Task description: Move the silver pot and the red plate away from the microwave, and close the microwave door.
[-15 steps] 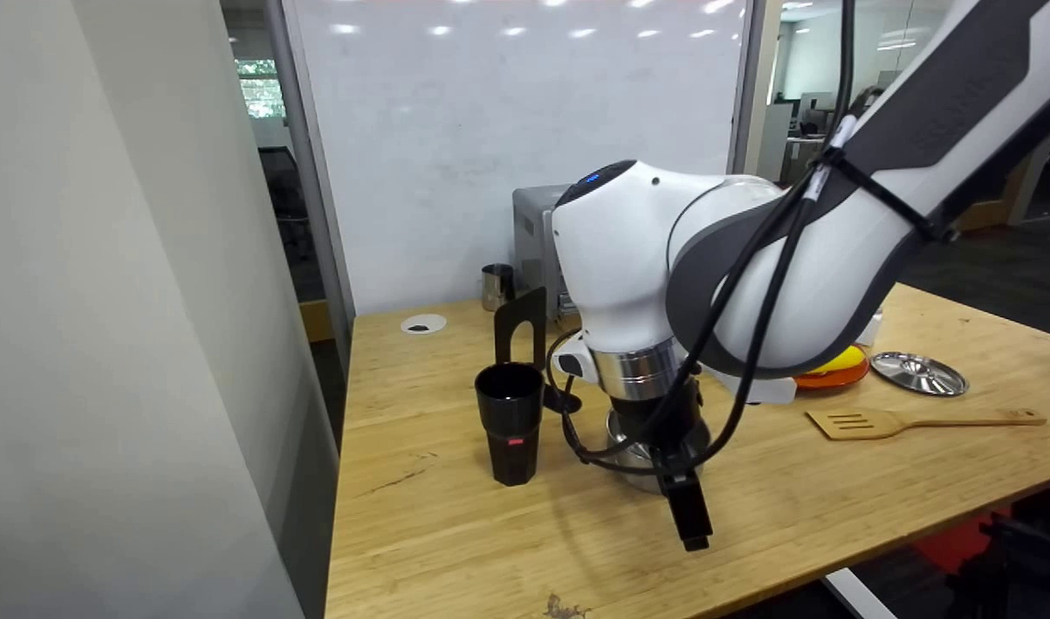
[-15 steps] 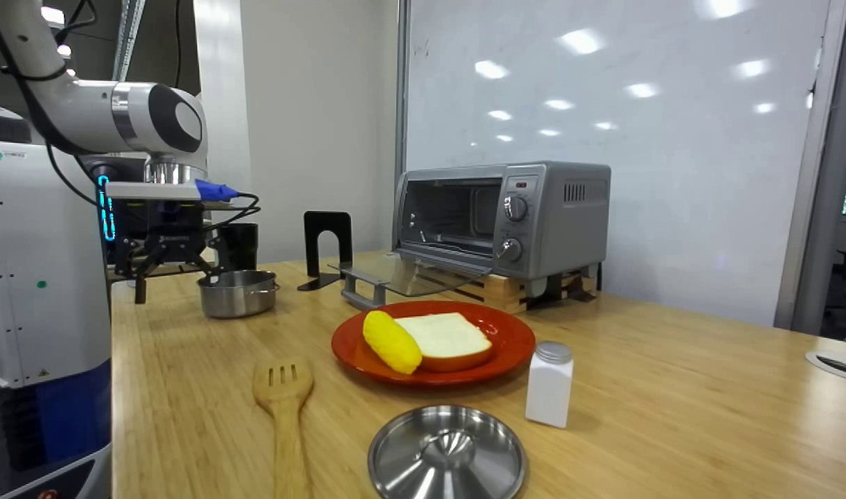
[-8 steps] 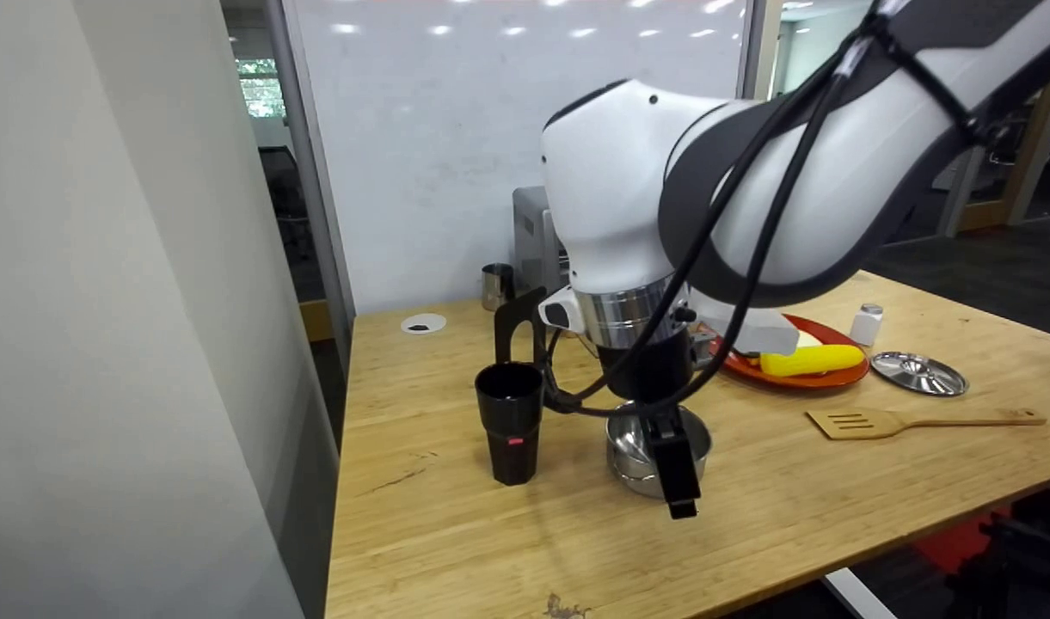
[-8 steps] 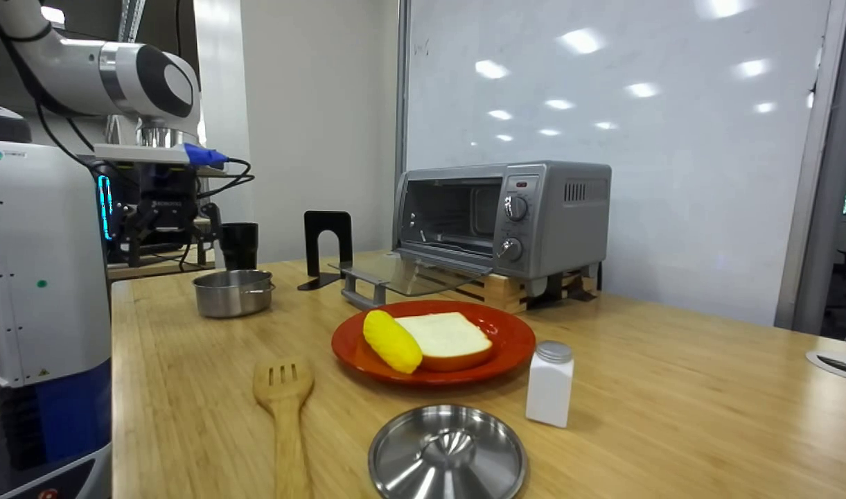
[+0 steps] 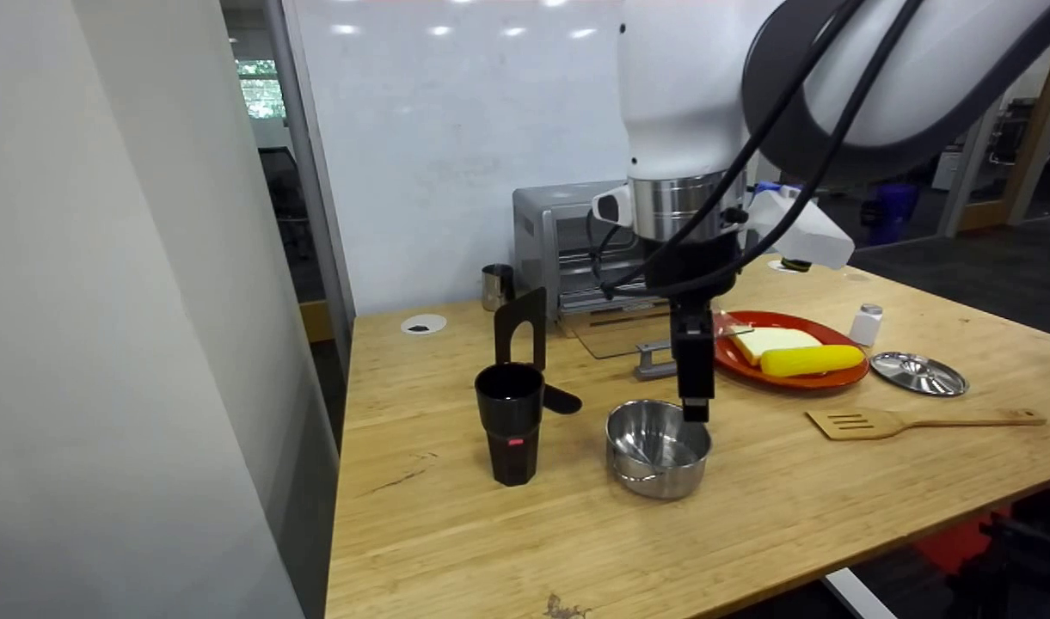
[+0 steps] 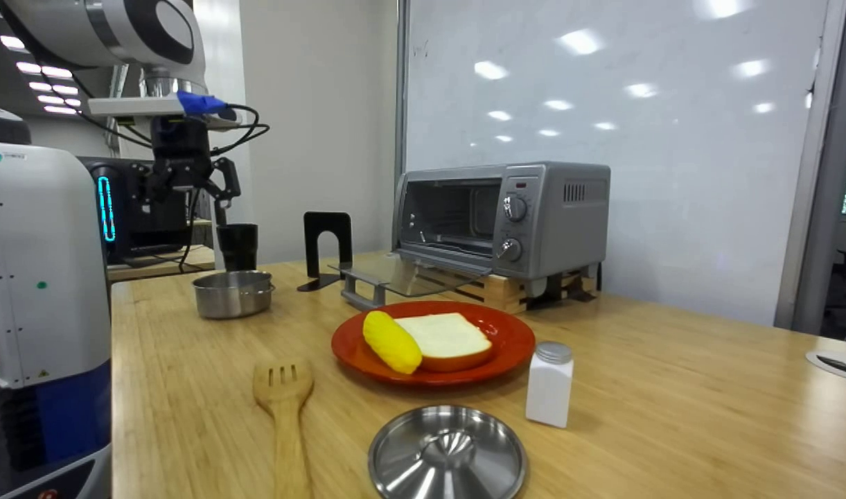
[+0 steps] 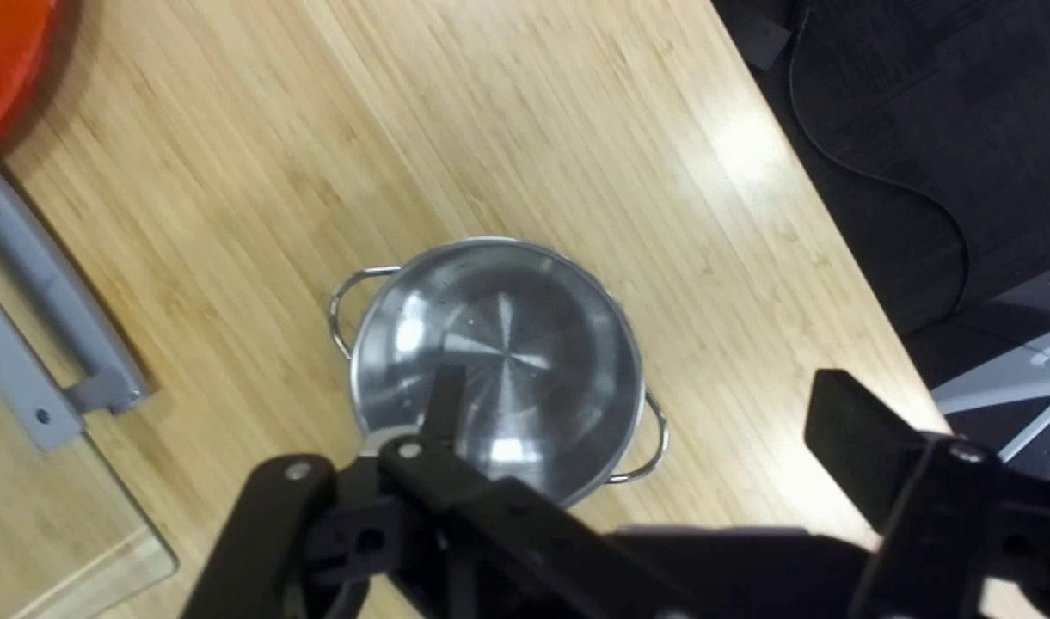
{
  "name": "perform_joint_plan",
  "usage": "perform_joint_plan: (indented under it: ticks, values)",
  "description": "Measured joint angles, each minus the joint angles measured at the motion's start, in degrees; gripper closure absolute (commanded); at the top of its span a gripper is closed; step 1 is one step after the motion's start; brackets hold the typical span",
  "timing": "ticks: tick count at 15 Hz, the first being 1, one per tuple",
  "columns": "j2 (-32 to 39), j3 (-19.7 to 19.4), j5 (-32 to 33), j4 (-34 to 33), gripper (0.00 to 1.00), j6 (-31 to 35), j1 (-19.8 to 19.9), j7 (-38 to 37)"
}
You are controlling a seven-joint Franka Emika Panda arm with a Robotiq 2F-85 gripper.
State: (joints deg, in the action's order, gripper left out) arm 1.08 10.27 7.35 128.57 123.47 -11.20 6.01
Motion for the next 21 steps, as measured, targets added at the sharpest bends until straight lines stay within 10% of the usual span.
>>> perform_joint_plan:
  ticks: [7, 8, 21]
  values:
    - [-8.4, -7.2, -2.3, 13.6, 0.0, 18.3, 5.0, 2.2]
    - [-8.4, -8.3, -3.5, 14.8, 0.25, 20.5, 5.6, 3.7]
    - [-5.0, -14.4, -14.0, 18.9, 1.0, 30.6, 8.1, 14.2]
